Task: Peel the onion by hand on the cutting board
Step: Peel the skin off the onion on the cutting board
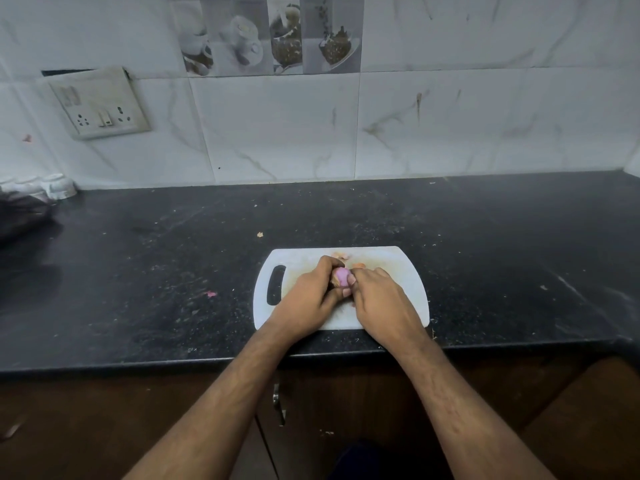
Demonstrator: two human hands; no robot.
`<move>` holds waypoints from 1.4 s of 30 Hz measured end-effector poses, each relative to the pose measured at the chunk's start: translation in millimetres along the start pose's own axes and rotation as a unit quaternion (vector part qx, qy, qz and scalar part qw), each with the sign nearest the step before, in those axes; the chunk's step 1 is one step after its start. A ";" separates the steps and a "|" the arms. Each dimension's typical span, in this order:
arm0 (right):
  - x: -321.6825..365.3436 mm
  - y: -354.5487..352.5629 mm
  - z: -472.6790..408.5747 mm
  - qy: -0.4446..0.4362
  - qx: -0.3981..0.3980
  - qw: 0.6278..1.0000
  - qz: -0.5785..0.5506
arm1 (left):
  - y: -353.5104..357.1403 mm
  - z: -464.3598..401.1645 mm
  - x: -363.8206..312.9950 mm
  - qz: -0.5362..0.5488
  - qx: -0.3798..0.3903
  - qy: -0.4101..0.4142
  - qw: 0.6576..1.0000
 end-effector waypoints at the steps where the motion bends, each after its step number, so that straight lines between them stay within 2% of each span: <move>1: -1.0 0.9 0.1 0.010 0.004 1.000 0.010 | 0.5 0.3 -0.7 -0.003 0.003 0.001 1.000; 7: -25.1 3.1 -4.7 0.105 0.016 0.993 -0.052 | 8.3 1.3 -3.5 -0.019 0.038 0.024 0.999; 15: -35.1 2.3 -6.0 0.149 0.013 0.987 -0.065 | 4.0 -2.6 -6.5 -0.036 0.030 0.022 0.999; 18: -39.3 -0.8 -8.5 0.181 -0.005 0.979 -0.091 | 6.3 -2.0 0.0 0.002 0.056 0.002 0.998; 21: -41.4 -2.9 -6.4 0.197 -0.041 0.976 -0.081 | 4.6 -1.6 0.8 0.009 0.046 -0.001 0.999; 24: -49.6 -12.4 0.1 0.217 -0.095 0.964 -0.119 | 4.2 -2.1 6.0 0.024 0.040 -0.018 0.999; 27: -37.9 -25.8 0.9 0.164 -0.129 0.968 -0.138 | 0.9 -2.4 9.9 0.047 0.028 -0.033 0.998; 31: -9.8 -7.5 -3.7 0.067 -0.031 0.987 -0.140 | -2.0 -1.5 5.8 0.057 0.008 -0.030 0.998; 35: -20.6 -8.7 -6.8 0.083 -0.035 0.982 -0.164 | -11.9 -4.6 15.2 0.031 -0.043 -0.065 0.996; 42: -22.1 -10.1 -3.2 0.086 -0.047 0.974 -0.203 | -6.4 -2.0 7.7 0.030 -0.035 -0.033 0.998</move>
Point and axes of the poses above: each hand's wrist, its own z-axis away from the middle knuckle, its own y-axis out of the palm, x = y × z, the point moved 10 cm from there along -z, towards the middle knuckle, and after that the axes turned 7 degrees about z, right-handed, at the moved point
